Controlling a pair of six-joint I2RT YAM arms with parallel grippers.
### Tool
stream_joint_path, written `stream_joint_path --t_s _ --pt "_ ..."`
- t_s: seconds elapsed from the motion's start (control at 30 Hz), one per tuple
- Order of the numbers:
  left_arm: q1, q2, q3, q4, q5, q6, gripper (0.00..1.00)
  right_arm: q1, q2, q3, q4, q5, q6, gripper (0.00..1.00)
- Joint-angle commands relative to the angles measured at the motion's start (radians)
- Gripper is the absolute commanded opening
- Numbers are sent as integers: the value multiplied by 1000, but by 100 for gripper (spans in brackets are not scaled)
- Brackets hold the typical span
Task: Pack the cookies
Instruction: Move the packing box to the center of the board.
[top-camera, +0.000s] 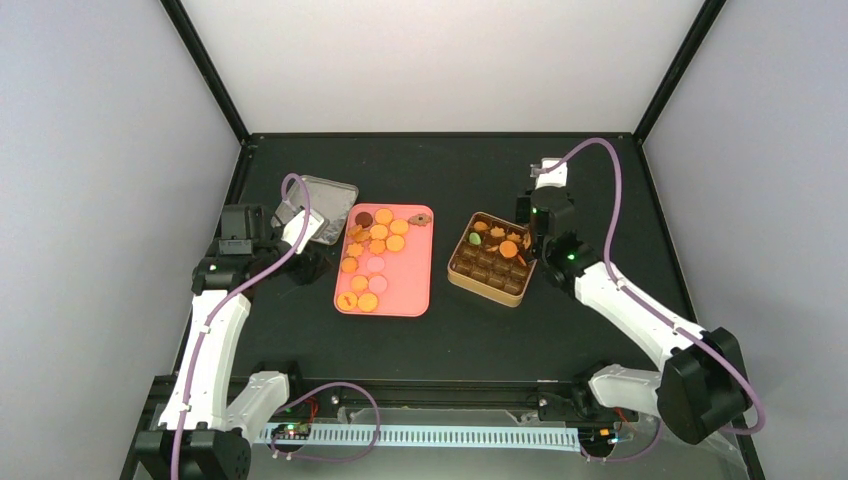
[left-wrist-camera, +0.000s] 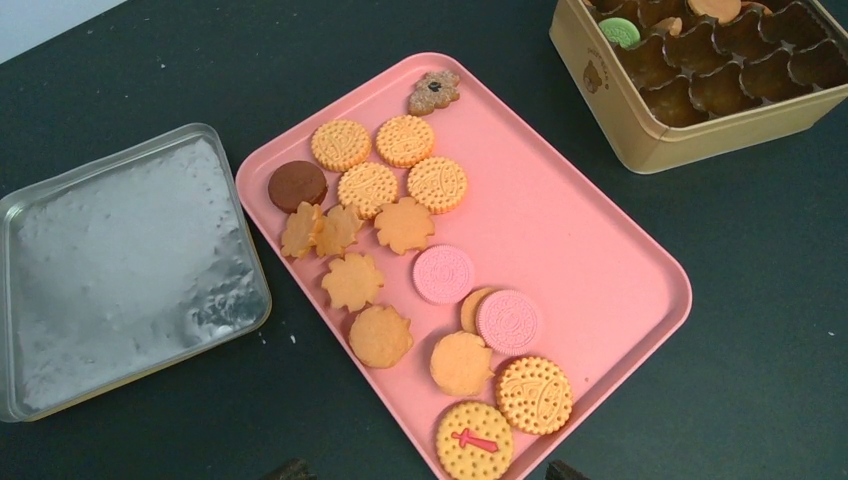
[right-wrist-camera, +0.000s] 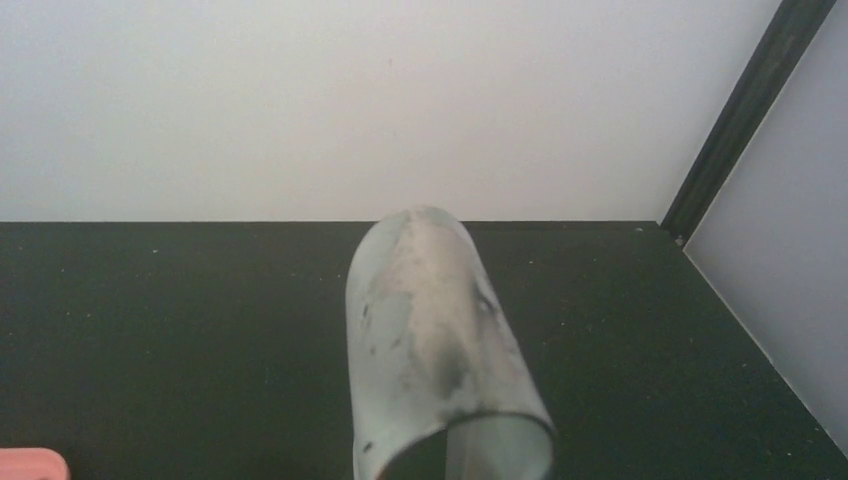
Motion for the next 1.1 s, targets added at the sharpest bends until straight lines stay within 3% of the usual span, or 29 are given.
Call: stream_joint_path --t_s 0.0,0.23,0.47,0.8,1.07 --pt "11 -17 -3 2 21 14 62 -22 -42 -6 1 46 14 21" --pt "11 -17 0 4 26 14 62 -32 -54 -22 -11 20 36 22" --pt "13 -16 5 2 30 13 62 -30 -43 6 -7 -30 99 38" --pt "15 -17 8 -1 28 17 62 -30 33 25 -35 63 116 30" --pt "16 -10 13 1 35 11 62 -28 -29 8 -44 87 90 25"
